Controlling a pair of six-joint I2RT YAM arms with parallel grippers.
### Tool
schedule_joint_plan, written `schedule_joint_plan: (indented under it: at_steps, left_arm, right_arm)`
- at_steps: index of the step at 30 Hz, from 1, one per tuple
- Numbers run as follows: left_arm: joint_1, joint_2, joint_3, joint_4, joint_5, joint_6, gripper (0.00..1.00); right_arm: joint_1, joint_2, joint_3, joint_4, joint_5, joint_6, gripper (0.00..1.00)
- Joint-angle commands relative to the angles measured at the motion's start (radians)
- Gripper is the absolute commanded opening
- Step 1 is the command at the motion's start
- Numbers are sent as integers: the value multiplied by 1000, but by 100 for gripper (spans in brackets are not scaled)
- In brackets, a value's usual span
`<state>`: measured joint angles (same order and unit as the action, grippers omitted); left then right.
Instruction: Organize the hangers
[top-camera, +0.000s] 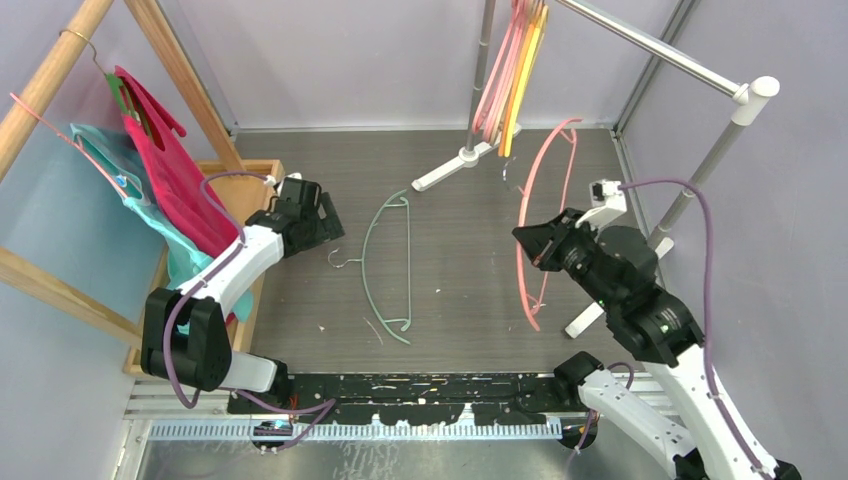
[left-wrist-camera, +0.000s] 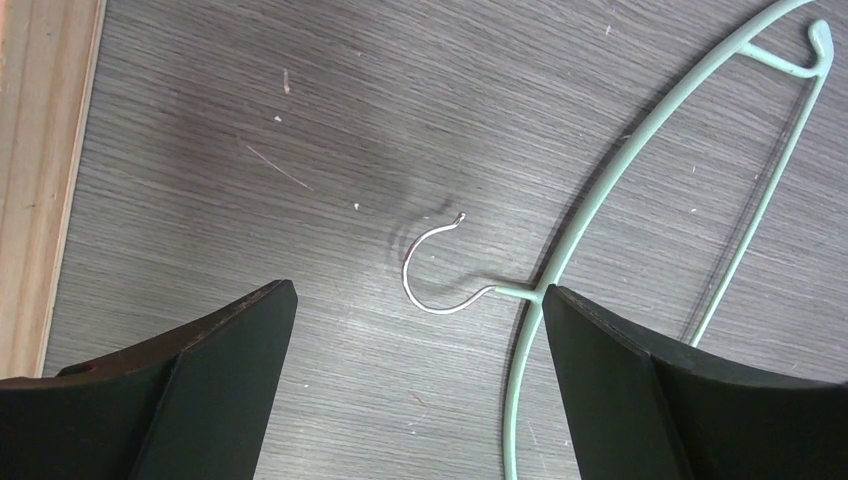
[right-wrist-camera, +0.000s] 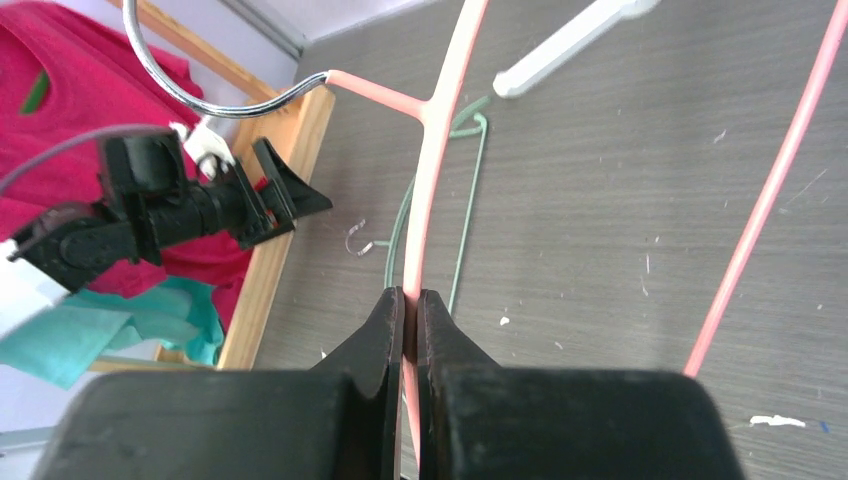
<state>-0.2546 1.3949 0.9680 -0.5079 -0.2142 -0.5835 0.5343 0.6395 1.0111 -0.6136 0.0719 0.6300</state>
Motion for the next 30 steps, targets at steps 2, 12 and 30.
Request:
schedule_joint_plan:
  at_steps: [2, 12, 30]
  left_arm:
    - [-27, 0, 51, 5, -32, 2, 98]
    - [-38, -16, 77, -13, -44, 16, 98]
    - [-38, 5, 130, -27, -44, 41, 98]
  right_arm:
    - [-3, 7, 140, 4, 81, -50, 1]
    - [-3, 207, 268, 208, 111, -92, 1]
    - [-126, 367, 326, 566, 206, -29, 1]
